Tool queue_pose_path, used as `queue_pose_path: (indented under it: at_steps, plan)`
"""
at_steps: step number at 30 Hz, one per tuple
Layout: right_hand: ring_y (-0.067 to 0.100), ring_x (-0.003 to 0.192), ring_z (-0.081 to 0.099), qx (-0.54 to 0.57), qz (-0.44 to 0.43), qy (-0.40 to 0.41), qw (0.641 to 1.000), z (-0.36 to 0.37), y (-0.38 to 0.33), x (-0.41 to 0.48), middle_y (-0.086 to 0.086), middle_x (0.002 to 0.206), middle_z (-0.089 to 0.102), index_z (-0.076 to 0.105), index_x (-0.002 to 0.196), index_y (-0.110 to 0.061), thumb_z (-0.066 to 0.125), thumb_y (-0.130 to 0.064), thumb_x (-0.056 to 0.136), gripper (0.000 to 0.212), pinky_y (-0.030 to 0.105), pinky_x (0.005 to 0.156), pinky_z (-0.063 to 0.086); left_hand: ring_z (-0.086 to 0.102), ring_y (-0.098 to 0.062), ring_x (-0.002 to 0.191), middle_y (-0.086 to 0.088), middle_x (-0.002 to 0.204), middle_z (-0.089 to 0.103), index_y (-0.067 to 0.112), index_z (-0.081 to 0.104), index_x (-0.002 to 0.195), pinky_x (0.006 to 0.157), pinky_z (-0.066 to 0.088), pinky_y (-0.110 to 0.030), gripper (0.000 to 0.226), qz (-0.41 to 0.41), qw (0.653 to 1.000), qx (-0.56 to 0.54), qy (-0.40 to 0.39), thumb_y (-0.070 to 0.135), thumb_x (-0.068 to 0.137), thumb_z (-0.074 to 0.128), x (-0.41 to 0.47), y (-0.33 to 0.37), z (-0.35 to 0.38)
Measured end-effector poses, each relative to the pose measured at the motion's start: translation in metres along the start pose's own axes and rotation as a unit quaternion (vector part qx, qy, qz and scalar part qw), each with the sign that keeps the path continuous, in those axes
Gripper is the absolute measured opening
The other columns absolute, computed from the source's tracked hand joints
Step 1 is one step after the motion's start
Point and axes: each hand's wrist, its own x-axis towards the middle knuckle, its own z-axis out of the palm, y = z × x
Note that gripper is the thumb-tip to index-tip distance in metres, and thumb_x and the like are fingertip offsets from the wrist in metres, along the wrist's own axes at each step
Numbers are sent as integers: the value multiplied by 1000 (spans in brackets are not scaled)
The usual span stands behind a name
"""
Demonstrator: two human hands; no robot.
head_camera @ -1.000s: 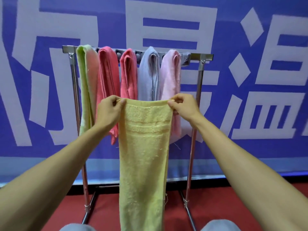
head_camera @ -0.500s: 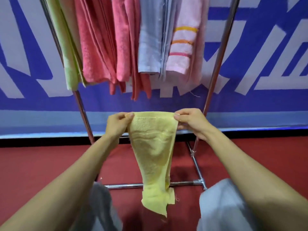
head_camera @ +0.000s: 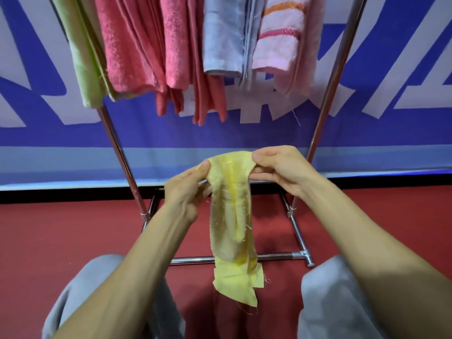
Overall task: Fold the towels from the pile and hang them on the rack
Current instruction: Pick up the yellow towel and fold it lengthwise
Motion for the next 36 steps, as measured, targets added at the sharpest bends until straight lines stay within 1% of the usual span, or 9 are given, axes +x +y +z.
queue_pose_path:
  at_steps: [3, 6, 11, 15, 19, 25, 30, 33, 36]
  plan:
    - [13, 60, 65, -42, 0, -25, 999, 15, 6, -5, 13, 72, 64, 64, 88, 3, 55, 1, 92, 10, 30, 69, 61, 68, -13, 63, -5, 75, 72, 4, 68, 90, 62, 57, -21, 7, 15, 1000, -10, -21, 9, 87, 66, -10, -7, 5]
    - [17, 67, 64, -85, -15, -19, 996, 20, 12, -7, 17, 79, 63, 66, 93, 5, 55, 0, 92, 11, 30, 72, 60, 67, -17, 74, -11, 83, 72, 2, 69, 90, 70, 57, -21, 11, 49, 997, 35, -47, 7, 91, 60, -18, -13, 9]
    - [19, 74, 70, -135, -53, 21, 989, 24, 18, -9, 18, 82, 71, 71, 88, 0, 61, -5, 89, 11, 31, 74, 60, 67, -26, 92, -19, 101, 72, -1, 72, 97, 87, 54, -33, 15, 86, 990, 82, -70, 5, 89, 62, -22, -17, 13]
    - [23, 79, 73, -163, -78, 49, 982, 30, 25, -9, 17, 83, 74, 73, 83, -6, 67, -9, 85, 7, 38, 75, 60, 68, -25, 83, -20, 94, 73, 0, 73, 89, 78, 56, -31, 10, 90, 990, 81, -70, 4, 86, 65, -23, -16, 16]
    - [19, 77, 73, -190, -103, 57, 975, 29, 25, -12, 14, 80, 74, 74, 84, -8, 67, -10, 85, 7, 36, 72, 61, 67, -23, 83, -19, 93, 72, 5, 72, 88, 82, 56, -30, 14, 93, 990, 72, -78, 7, 92, 59, -26, -11, 16]
    - [12, 73, 73, -213, -125, 39, 968, 25, 20, -16, 9, 74, 75, 75, 82, -14, 73, -22, 82, 8, 32, 72, 60, 70, -21, 87, -13, 92, 74, 8, 56, 115, 80, 56, -26, 25, 63, 990, 60, -109, 6, 101, 36, -27, -6, 10]
    - [11, 71, 72, -213, -133, 22, 968, 22, 17, -22, 8, 73, 75, 75, 88, -6, 78, -17, 77, 16, 24, 70, 59, 70, -16, 88, -10, 97, 75, 11, 58, 113, 69, 45, -24, 32, 46, 984, 80, -151, 7, 99, 29, -32, -1, 8]
    - [8, 69, 71, -222, -133, 16, 966, 18, 12, -21, 9, 73, 73, 73, 91, -4, 71, -9, 83, 10, 25, 68, 60, 70, -15, 94, -9, 101, 74, 12, 58, 114, 73, 42, -27, 30, 35, 976, 117, -178, 9, 98, 33, -29, 9, 5]
    - [16, 74, 70, -215, -134, 41, 967, 8, 9, -17, 14, 77, 73, 72, 94, -3, 65, -6, 87, 11, 29, 71, 60, 69, -17, 96, -6, 101, 74, 13, 60, 117, 77, 44, -28, 26, 104, 968, 197, -115, 10, 92, 52, -18, 28, -6]
